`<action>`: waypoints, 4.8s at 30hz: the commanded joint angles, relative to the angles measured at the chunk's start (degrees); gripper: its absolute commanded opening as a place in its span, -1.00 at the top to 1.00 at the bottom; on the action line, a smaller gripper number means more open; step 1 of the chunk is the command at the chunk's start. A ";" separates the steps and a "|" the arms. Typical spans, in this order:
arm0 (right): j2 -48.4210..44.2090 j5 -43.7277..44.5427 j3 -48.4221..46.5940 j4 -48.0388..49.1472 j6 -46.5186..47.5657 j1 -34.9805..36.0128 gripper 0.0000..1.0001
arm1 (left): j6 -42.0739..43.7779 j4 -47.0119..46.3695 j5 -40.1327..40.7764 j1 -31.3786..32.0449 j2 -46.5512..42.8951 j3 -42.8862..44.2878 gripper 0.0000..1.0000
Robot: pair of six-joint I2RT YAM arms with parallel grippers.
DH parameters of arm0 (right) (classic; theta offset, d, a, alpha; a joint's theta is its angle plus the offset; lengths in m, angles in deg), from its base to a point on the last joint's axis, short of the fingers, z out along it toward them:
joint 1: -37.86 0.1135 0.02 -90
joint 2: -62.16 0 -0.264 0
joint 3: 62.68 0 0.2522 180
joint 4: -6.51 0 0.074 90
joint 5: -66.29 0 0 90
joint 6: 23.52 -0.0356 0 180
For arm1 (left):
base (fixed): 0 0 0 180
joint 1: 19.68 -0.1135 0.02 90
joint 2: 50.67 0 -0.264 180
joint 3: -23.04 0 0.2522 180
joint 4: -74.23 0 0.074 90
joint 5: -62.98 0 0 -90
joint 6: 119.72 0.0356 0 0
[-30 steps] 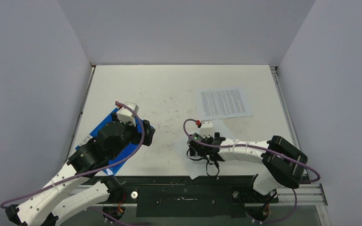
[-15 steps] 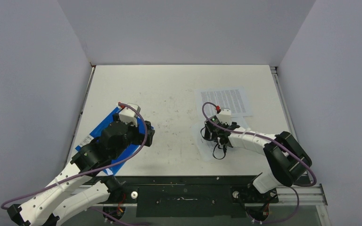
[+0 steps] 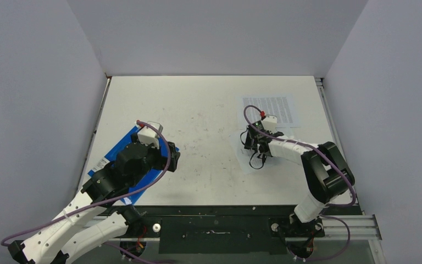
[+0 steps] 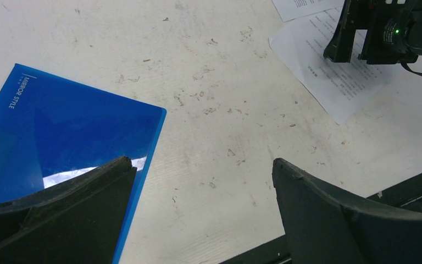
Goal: Put the files into the folder
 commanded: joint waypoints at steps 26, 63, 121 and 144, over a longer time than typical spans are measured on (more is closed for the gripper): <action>-4.83 -6.76 -15.72 -3.67 5.25 8.97 -0.80 | -15.60 6.66 9.69 -10.73 10.01 4.16 -0.93; -10.66 -14.75 -6.75 6.21 4.75 31.48 -0.79 | -37.32 3.66 0.68 -76.81 27.67 -2.16 -0.93; -19.79 -11.27 2.21 4.72 1.95 31.66 -0.80 | -34.95 -5.73 -5.13 -64.83 52.03 0.29 -0.72; -18.32 -11.09 9.43 6.79 -7.74 31.31 -0.79 | -38.57 -2.00 -8.77 -41.82 27.52 -10.72 -0.79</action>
